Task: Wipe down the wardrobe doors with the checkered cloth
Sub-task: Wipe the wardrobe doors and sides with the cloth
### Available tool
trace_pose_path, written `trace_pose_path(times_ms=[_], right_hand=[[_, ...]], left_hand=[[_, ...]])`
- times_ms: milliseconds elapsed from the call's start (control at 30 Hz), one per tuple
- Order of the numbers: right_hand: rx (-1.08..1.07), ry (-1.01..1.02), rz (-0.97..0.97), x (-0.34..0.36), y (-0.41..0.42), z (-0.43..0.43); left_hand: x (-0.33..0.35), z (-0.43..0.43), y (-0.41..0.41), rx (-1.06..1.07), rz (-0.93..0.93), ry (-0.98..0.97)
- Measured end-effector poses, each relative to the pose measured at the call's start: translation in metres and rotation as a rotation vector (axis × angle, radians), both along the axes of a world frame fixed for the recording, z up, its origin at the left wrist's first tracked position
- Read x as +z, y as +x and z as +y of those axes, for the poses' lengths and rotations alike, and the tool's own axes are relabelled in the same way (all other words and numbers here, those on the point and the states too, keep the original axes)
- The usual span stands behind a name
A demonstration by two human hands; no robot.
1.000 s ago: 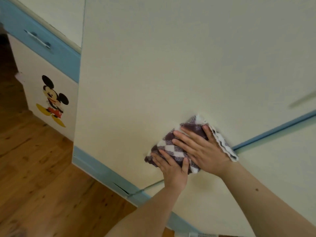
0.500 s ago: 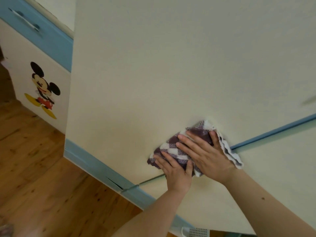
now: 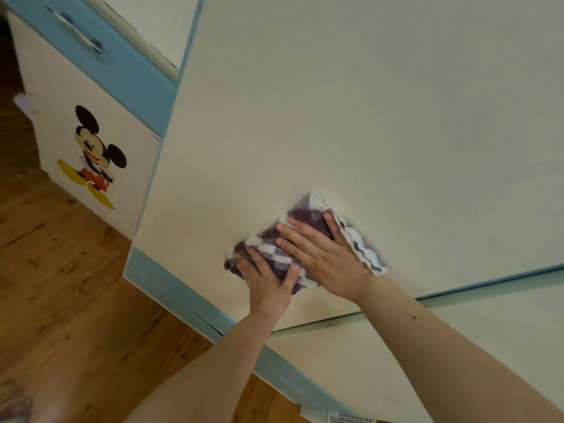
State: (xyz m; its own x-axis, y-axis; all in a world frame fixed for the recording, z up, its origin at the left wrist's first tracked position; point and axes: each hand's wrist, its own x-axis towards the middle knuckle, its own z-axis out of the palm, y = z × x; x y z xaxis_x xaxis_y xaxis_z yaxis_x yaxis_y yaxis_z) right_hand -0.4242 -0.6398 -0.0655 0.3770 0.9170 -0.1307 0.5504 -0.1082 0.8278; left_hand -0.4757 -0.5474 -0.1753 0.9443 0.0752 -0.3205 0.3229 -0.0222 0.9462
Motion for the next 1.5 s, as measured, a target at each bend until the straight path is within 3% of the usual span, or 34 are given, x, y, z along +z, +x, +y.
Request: trace_pose_path(times_ms=[267,567,833,1267,1467,1500], right_hand=[[0.040,0.133,0.073,-0.009,0.031,0.084],[0.014,-0.047,-0.116,-0.021,0.056,0.166],[0.008,-0.034,-0.129,-0.050,0.072,0.201],[0.003,-0.248,-0.258,-0.105,0.058,0.168],[-0.019,-0.299,-0.152,-0.123,0.039,0.109],[0.003,-0.235,-0.125,-0.129,0.038,0.097]], left_hand=[[-0.021,0.084,0.036,0.112,-0.060,0.110],[-0.039,0.160,0.068,0.170,-0.118,0.115],[-0.070,0.165,0.082,0.316,-0.091,0.030],[-0.131,0.132,0.070,0.265,-0.103,0.008],[-0.143,0.088,0.048,0.174,-0.066,0.029],[-0.143,0.078,0.043,0.157,-0.054,0.026]])
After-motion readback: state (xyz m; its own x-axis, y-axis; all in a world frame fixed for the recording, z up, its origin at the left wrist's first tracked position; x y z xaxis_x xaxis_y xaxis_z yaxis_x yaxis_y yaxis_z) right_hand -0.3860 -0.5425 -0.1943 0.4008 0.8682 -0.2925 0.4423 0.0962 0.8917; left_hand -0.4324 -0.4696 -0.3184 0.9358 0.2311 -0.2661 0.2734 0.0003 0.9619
